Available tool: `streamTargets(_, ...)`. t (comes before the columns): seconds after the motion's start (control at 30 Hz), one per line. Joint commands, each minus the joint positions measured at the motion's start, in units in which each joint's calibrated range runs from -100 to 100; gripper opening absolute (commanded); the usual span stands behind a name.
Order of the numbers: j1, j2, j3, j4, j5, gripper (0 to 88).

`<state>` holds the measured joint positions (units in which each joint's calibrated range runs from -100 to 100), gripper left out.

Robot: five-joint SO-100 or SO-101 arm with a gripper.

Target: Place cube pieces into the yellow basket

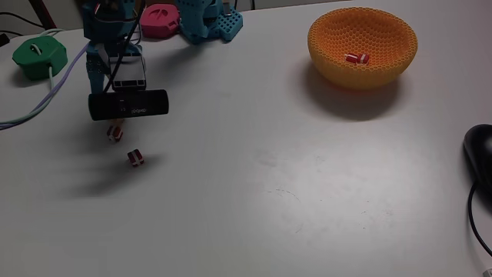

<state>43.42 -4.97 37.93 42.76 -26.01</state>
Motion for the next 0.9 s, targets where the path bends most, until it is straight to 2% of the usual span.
streamTargets(0.0,-6.7,-8.7,-9.1,11.6,1.7,0.0)
streamTargets(0.1,-17.4,-14.0,-19.0,31.3,2.3,0.0)
streamTargets(0.2,-34.8,-17.2,-23.2,46.6,-1.0,0.0)
streamTargets(0.37,-65.5,-17.9,-21.5,50.6,-11.0,0.0)
streamTargets(0.47,-76.3,-17.2,-21.5,48.6,-14.9,0.0)
streamTargets(0.7,-90.8,-16.4,-20.6,37.3,-19.7,0.0)
streamTargets(0.87,-99.1,-16.4,-10.2,19.0,-25.3,0.0)
